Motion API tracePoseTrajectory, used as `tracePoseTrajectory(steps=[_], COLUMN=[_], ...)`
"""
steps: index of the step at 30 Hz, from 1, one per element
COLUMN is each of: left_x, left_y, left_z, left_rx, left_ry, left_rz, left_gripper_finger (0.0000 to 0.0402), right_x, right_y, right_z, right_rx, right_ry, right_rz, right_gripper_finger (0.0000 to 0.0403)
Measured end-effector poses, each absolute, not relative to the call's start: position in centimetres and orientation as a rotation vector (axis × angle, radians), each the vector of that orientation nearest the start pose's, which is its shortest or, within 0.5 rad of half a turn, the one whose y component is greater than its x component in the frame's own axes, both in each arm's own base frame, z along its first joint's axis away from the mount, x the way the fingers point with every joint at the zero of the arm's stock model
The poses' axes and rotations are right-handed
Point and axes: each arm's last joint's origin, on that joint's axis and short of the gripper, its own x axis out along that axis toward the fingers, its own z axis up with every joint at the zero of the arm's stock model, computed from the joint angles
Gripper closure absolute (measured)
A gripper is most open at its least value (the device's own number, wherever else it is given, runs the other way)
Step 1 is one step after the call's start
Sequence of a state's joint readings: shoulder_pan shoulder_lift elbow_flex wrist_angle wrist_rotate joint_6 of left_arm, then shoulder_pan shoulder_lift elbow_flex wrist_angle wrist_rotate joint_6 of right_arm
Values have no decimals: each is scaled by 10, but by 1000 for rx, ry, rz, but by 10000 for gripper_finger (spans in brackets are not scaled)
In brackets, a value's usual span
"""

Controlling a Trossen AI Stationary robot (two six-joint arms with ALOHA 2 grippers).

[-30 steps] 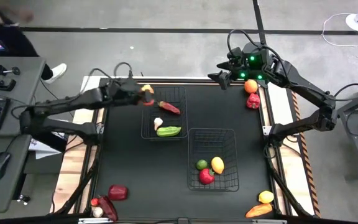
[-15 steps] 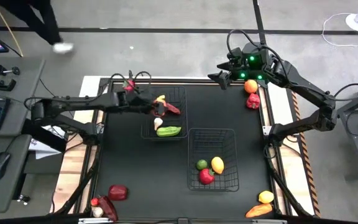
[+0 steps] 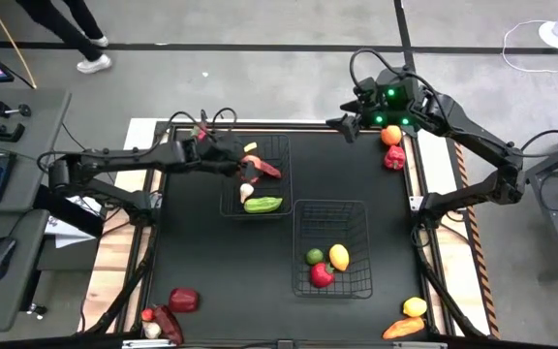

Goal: Sort produce into baskets
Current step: Put the orange pumpkin into the top black wire basket, then put the yellow lemon into the bottom black wire basket

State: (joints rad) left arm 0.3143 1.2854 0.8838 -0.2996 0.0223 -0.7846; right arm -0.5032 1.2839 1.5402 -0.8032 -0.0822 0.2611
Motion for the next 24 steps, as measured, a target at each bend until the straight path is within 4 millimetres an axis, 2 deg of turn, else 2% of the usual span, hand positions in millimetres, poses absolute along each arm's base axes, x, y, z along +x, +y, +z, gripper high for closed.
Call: tracePoseTrajectory(steps=[9, 19, 24], left_x=[259, 269, 270], left_y=[81, 82, 80], left_z=[244, 224, 225], left_rx=[-804, -842, -933], left_ry=[615, 726, 717], left_rz=[531, 446, 440], left_gripper_finger=[32, 2, 2], right_x=[217, 214, 212], right_y=[-117, -115, -114], right_z=[423, 417, 414], right_rx=[424, 443, 454], right_ry=[522, 593, 634], right_rz=[-483, -489, -493], right_gripper_finger=[29, 29, 29])
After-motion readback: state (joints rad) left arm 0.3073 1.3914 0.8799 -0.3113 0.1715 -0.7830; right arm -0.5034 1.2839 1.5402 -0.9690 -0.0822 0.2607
